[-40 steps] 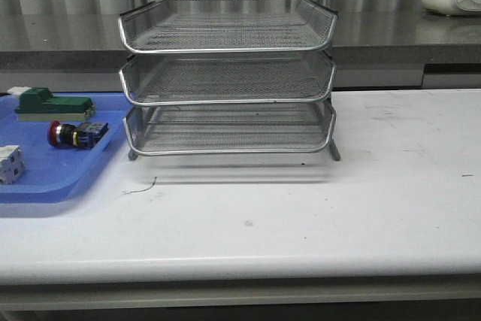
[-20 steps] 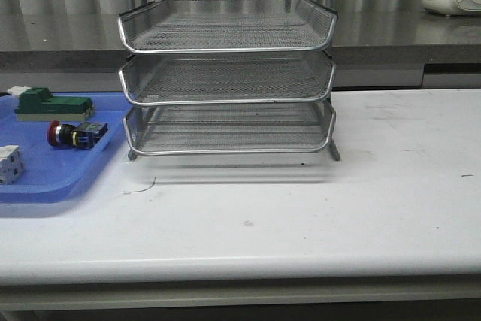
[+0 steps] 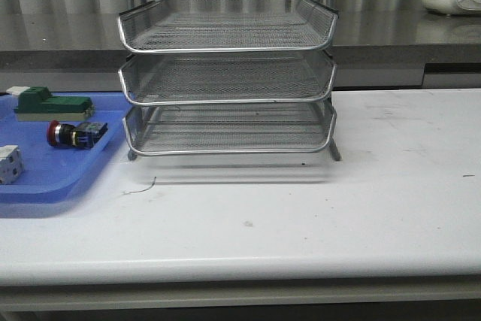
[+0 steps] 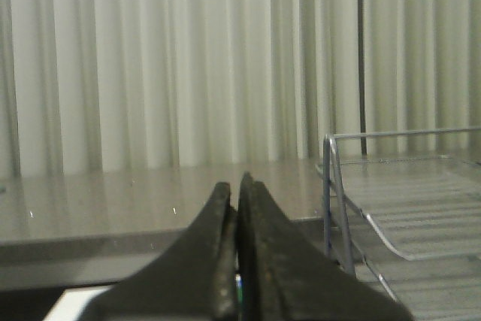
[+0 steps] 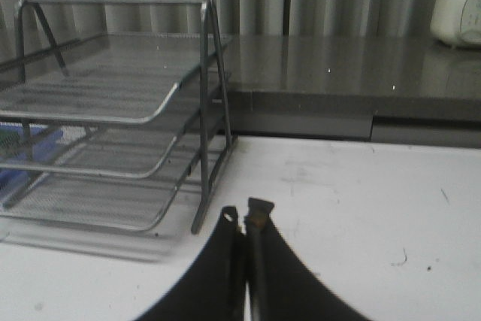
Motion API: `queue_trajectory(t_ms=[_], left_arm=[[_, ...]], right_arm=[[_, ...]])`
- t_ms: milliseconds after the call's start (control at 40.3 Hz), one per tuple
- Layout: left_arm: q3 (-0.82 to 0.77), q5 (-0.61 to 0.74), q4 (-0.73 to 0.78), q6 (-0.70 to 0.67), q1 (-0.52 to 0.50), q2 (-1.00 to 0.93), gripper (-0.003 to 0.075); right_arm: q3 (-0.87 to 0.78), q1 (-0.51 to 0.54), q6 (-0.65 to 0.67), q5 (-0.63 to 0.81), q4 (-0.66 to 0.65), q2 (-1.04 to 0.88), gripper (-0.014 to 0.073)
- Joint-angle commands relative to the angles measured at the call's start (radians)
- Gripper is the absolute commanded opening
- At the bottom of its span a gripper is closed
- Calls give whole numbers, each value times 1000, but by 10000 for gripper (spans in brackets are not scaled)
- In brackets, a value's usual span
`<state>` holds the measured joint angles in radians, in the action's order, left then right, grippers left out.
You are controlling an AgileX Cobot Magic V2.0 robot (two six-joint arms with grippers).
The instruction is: Place button on rack with both arms
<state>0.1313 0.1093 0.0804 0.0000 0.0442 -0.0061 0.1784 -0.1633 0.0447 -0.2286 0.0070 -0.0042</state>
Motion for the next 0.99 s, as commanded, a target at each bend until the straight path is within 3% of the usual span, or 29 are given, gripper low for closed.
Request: queue_trajectory(t_ms=[0, 224, 472, 571, 646, 770, 844, 894, 969], left_arm=[[139, -36, 81, 0, -1, 48, -19], [299, -230, 81, 0, -1, 265, -19], [302, -208, 81, 0, -1, 372, -18], [302, -216, 81, 0, -1, 372, 13], [300, -224, 81, 0, -1, 372, 120], [292, -222, 79, 0, -1, 372, 424], [290, -224, 79, 0, -1, 372, 588], [290, -224, 79, 0, -1, 372, 633], [290, -224, 79, 0, -1, 372, 640]], right_arm=[[134, 4, -5, -25, -7, 75, -62], [297, 4, -5, -91, -7, 322, -62], [314, 4, -5, -84, 9, 447, -56], [314, 4, -5, -84, 9, 448, 29], [313, 4, -5, -84, 9, 448, 169], [313, 4, -5, -84, 9, 448, 456], [313, 4, -5, -84, 9, 449, 573], [313, 4, -5, -84, 9, 449, 606], [313, 4, -5, -76, 16, 453, 612]])
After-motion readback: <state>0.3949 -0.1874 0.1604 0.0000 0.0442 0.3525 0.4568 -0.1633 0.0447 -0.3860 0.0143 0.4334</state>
